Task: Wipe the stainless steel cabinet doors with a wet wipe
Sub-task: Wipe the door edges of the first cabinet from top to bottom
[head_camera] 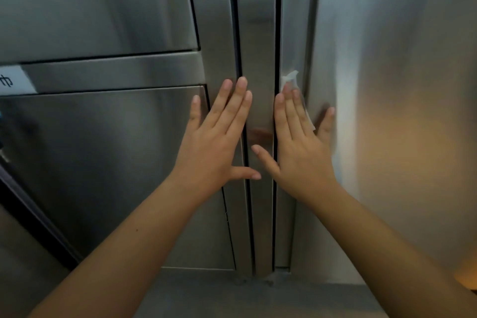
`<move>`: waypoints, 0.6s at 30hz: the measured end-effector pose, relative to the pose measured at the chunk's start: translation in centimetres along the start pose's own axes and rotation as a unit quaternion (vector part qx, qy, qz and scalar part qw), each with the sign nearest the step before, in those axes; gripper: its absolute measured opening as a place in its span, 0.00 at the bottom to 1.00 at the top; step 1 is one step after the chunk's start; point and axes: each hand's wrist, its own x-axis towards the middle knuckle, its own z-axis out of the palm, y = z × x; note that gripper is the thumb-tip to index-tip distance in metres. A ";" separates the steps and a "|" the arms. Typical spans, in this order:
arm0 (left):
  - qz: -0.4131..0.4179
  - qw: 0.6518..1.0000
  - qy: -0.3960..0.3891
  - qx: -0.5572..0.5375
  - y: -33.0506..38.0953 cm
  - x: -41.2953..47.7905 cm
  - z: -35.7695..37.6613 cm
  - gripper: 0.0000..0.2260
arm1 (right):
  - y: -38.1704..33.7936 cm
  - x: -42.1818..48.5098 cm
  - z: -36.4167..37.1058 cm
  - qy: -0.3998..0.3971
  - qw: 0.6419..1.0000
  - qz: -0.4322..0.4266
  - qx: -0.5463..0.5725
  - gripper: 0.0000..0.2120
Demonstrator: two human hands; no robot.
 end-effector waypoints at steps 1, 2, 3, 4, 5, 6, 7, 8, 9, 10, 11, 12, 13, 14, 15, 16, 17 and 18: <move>-0.004 1.000 0.001 -0.006 0.3 -0.1 0.2 0.53 | -0.1 -0.2 0.4 0.006 1.000 0.005 0.008 0.36; -0.008 1.000 0.003 -0.011 0.6 -0.2 0.5 0.53 | -0.1 -0.5 0.8 0.012 1.000 0.009 0.015 0.36; -0.011 1.000 0.006 -0.015 0.9 -0.3 0.8 0.53 | -0.2 -0.9 1.2 0.016 1.000 0.011 0.021 0.36; -0.014 1.000 0.008 -0.019 1.2 -0.4 1.1 0.53 | -0.2 -1.2 1.6 0.020 0.999 0.010 0.025 0.36; -0.016 1.000 0.010 -0.023 1.4 -0.6 1.4 0.54 | -0.1 -1.6 1.9 0.024 0.999 0.008 0.026 0.36; -0.018 0.999 0.012 -0.027 1.6 -0.7 1.7 0.54 | 0.0 -1.9 2.2 0.028 0.999 0.006 0.027 0.35; -0.019 0.999 0.015 -0.029 1.7 -0.9 2.0 0.54 | 0.0 -2.1 2.5 0.032 0.999 0.004 0.030 0.35; -0.020 0.999 0.017 -0.030 1.9 -1.1 2.4 0.55 | 0.1 -2.3 2.8 0.036 0.999 0.001 0.034 0.35; -0.021 0.999 0.017 -0.030 2.1 -1.3 2.8 0.55 | 0.2 -2.6 3.1 0.037 0.999 -0.002 0.036 0.35; -0.024 0.999 0.019 -0.029 2.2 -1.5 3.1 0.55 | 0.2 -2.9 3.3 0.037 0.999 -0.008 0.035 0.35; -0.025 0.999 0.019 -0.030 2.4 -1.8 3.5 0.56 | 0.3 -3.2 3.6 0.038 0.999 -0.012 0.030 0.35; -0.025 0.999 0.019 -0.032 2.6 -2.0 3.8 0.56 | 0.4 -3.5 3.8 0.039 0.999 -0.015 0.023 0.35; -0.025 0.999 0.019 -0.035 2.8 -2.2 4.1 0.56 | 0.4 -3.8 4.0 0.041 0.999 -0.017 0.018 0.35; -0.025 0.999 0.018 -0.038 3.0 -2.5 4.4 0.56 | 0.4 -4.1 4.2 0.041 0.999 -0.017 0.014 0.35; -0.024 0.999 0.018 -0.041 3.1 -2.8 4.7 0.55 | 0.4 -4.3 4.3 0.041 0.999 -0.015 0.012 0.35; -0.022 0.999 0.018 -0.045 3.3 -3.1 5.0 0.55 | 0.3 -4.5 4.5 0.042 0.999 -0.014 0.009 0.35; -0.021 0.998 0.017 -0.048 3.5 -3.4 5.3 0.55 | 0.3 -4.7 4.7 0.043 0.999 -0.012 0.006 0.35; -0.020 0.998 0.015 -0.049 3.7 -3.7 5.7 0.55 | 0.2 -4.9 4.9 0.044 0.999 -0.010 0.002 0.35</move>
